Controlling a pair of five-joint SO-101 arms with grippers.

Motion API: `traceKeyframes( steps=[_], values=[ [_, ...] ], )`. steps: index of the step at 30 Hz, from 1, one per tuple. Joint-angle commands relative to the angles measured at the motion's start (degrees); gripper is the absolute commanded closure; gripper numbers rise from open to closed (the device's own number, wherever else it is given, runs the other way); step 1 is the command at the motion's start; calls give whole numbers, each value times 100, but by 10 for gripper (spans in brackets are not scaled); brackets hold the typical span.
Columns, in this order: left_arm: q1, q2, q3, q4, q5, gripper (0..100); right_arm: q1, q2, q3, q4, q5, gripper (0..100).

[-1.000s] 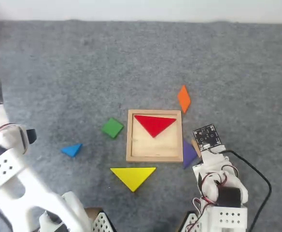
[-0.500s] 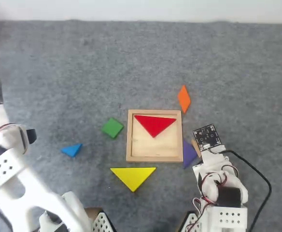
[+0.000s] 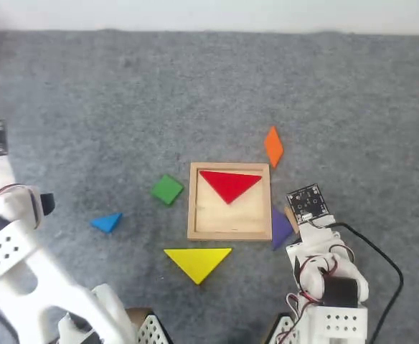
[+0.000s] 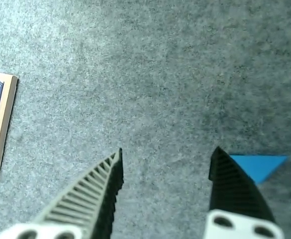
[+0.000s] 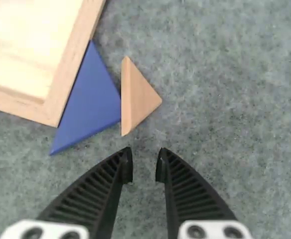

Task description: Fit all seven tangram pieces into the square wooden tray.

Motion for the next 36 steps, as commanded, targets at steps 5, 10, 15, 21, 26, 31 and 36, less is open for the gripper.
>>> traceKeyframes(
  steps=[5,10,15,21,26,31,36],
  values=[
    [-79,-167,-22,0,-149,724,57,-84,88,48,62,901],
    [53,-158,-22,-114,114,724,57,-84,88,48,62,901],
    [475,-79,4,-193,659,724,40,-92,88,48,26,898],
    [932,1292,4,-598,1178,724,-251,-101,88,13,70,898],
    [932,2576,-48,-1116,1556,724,-215,-92,18,-154,1363,898],
    [949,3059,-189,-1116,1714,724,435,-75,-844,-295,2057,897],
    [1055,3086,-110,-1248,1802,724,-22,180,-1811,136,2101,897]
  ],
)
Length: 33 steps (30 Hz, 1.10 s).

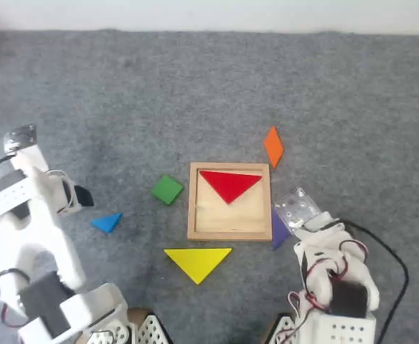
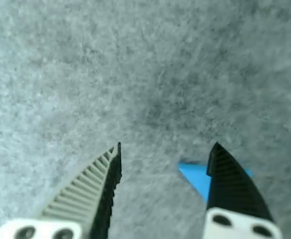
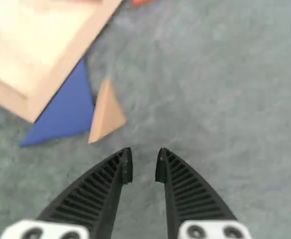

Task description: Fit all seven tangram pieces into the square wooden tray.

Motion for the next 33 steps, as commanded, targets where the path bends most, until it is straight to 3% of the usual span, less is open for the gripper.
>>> traceKeyframes(
  steps=[1,8,13,18,22,28,33],
  values=[
    [88,0,-101,-229,62,724,-391,435,-703,92,167,897],
    [97,0,198,-563,62,724,-1279,3521,-2945,752,185,897],
    [105,-18,259,-703,299,724,-3266,5771,-4237,1121,176,895],
    [105,-26,426,-976,369,724,-4602,7319,-4211,154,211,778],
    [105,9,470,-1020,360,724,-5437,8136,-4062,-664,220,693],
    [105,18,488,-1020,343,724,-6185,8453,-4079,-1103,220,690],
    [220,9,593,-1125,211,724,-6360,8479,-4062,-1209,220,689]
  ],
)
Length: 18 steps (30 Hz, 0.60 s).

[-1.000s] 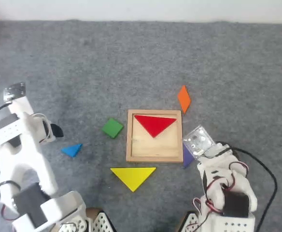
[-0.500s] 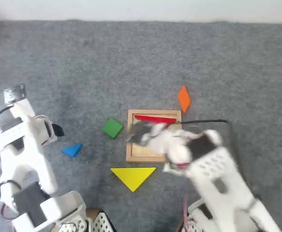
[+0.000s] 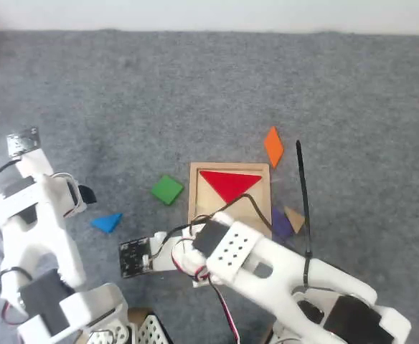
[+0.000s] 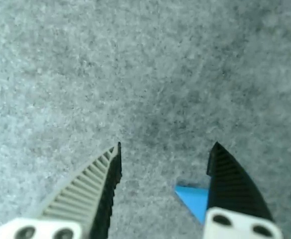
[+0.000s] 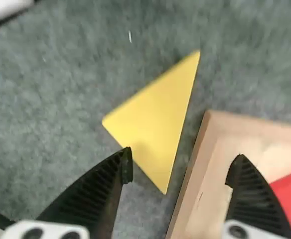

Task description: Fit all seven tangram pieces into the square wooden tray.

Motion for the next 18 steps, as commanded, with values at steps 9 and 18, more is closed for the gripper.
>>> traceKeyframes(
  steps=[9,18],
  values=[
    [-79,-97,-66,-141,9,724,-866,-13,79,-48,-457,689],
    [-1679,-35,-2097,571,264,724,-892,-4,88,4,-844,690]
  ],
)
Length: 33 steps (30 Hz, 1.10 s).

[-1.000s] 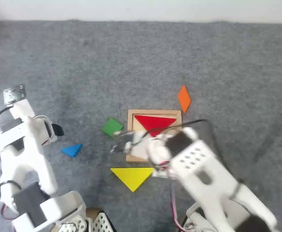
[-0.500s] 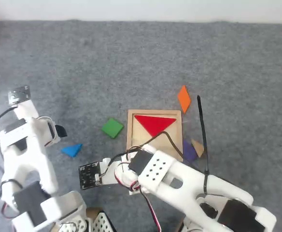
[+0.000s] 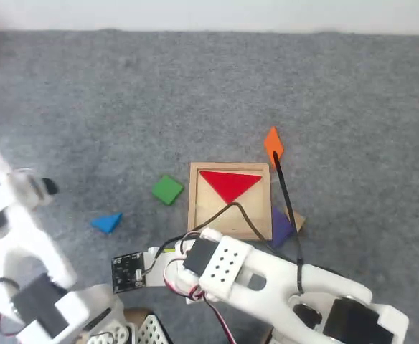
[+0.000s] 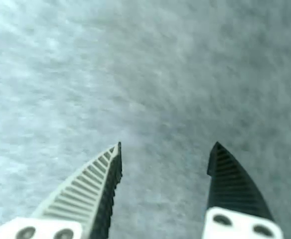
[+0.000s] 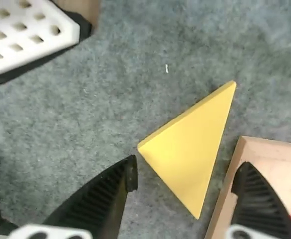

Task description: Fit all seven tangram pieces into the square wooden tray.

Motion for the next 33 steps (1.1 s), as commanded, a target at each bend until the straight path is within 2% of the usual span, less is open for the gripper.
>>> traceKeyframes(
  steps=[1,7,21,27,33],
  values=[
    [-580,-35,-1235,343,79,724,-171,-4,-44,4,-132,690],
    [-1240,563,-3741,1213,26,724,-171,-4,-35,4,-237,690],
    [-1310,4220,-9965,3912,-123,724,-13,418,-26,-31,-431,690],
    [-1336,5160,-11512,4431,-185,724,13,927,-501,-40,-422,690],
    [-1336,5398,-11644,4431,-246,724,180,1288,-826,-48,-404,689]
  ],
)
